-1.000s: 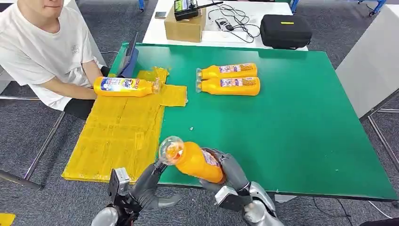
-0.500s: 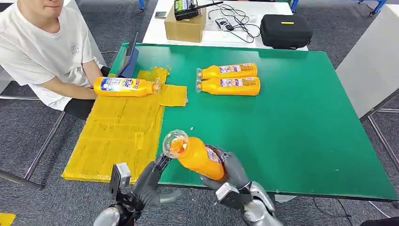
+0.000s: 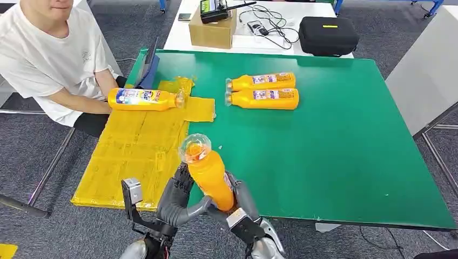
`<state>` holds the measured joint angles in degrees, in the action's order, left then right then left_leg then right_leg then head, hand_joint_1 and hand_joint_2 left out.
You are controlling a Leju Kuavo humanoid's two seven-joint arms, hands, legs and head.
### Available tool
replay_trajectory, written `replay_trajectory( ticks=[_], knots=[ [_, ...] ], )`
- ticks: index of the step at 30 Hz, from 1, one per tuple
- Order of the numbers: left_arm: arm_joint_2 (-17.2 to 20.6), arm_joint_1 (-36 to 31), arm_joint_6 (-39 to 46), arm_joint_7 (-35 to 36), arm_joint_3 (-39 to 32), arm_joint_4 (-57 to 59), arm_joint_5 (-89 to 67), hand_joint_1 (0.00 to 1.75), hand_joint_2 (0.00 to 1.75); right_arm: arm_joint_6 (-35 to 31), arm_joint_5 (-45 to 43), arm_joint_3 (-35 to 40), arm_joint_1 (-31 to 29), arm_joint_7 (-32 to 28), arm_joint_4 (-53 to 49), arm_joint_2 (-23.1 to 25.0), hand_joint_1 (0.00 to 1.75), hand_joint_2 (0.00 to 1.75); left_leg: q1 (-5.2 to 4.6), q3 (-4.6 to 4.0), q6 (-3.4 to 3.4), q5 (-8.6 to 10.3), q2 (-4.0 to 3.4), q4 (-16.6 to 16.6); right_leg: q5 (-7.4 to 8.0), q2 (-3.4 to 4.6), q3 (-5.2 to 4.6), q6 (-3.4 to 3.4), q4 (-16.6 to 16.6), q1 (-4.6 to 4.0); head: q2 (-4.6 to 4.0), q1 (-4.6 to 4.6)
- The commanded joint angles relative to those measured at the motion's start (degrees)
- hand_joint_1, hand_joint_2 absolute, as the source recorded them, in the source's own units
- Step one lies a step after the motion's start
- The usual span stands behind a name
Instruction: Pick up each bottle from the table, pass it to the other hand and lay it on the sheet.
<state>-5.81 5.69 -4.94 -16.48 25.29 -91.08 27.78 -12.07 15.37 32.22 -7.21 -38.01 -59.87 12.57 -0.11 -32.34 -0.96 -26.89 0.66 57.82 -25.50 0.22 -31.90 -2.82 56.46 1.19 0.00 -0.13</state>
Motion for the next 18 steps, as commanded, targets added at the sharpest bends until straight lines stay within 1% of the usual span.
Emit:
replay_trajectory(
  ticks=[1,5,6,7,10,11,18],
  knots=[
    [3.7,-0.5,-3.2,-1.1,5.5,-2.5,0.9,0.0,1.75,7.3,-8.4,-0.3,-3.8,2.3,9.7,1.2,1.75,1.75,0.08,0.14,0.08,-0.02,-0.09,0.0,0.01,0.02,0.14,0.14,-0.1,-0.1,0.0,0.02],
    [3.8,-0.4,-3.3,-1.1,5.7,-2.6,1.0,0.0,1.75,7.6,-8.7,-0.3,-4.3,2.3,10.4,1.2,1.75,1.75,0.09,0.16,0.08,-0.02,-0.17,0.0,0.04,0.09,0.15,0.16,-0.1,-0.11,0.0,0.04],
    [4.2,-0.6,-4.0,-1.4,6.2,-2.6,0.5,0.0,1.75,9.8,-10.6,-0.9,-4.4,2.6,10.9,1.5,1.75,1.75,0.06,0.13,0.07,-0.01,-0.12,0.0,0.03,0.06,0.12,0.12,-0.1,-0.07,0.0,0.0],
    [4.9,-0.7,-5.0,-1.9,6.9,-2.4,-0.2,0.0,1.75,10.5,-11.4,-1.1,-4.8,3.0,11.4,1.5,1.75,1.75,0.1,0.17,0.1,-0.02,-0.16,0.0,0.03,0.07,0.17,0.18,-0.1,-0.12,0.0,0.02],
    [5.8,-0.8,-6.1,-1.5,8.0,-0.8,-1.3,0.0,1.75,13.1,-12.4,-0.9,-5.4,3.7,12.4,1.0,1.75,1.75,0.12,0.16,0.1,-0.01,-0.12,0.0,0.04,0.04,0.17,0.18,-0.1,-0.14,0.0,0.02],
    [5.9,-0.8,-6.1,-1.6,8.2,0.2,-1.6,0.0,1.75,13.9,-12.3,-0.5,-5.3,3.7,12.2,0.7,1.75,1.75,0.01,0.13,0.05,0.02,-0.06,-0.1,0.02,0.02,0.11,0.1,-0.1,-0.02,0.0,0.02],
    [5.9,-0.9,-6.2,-1.7,8.2,0.6,-1.8,0.0,1.75,13.9,-12.3,-0.5,-5.2,3.7,12.0,0.7,1.75,1.75,0.05,0.11,0.05,0.0,-0.05,-0.1,0.02,0.0,0.12,0.1,-0.1,-0.06,0.0,0.02]
  ],
)
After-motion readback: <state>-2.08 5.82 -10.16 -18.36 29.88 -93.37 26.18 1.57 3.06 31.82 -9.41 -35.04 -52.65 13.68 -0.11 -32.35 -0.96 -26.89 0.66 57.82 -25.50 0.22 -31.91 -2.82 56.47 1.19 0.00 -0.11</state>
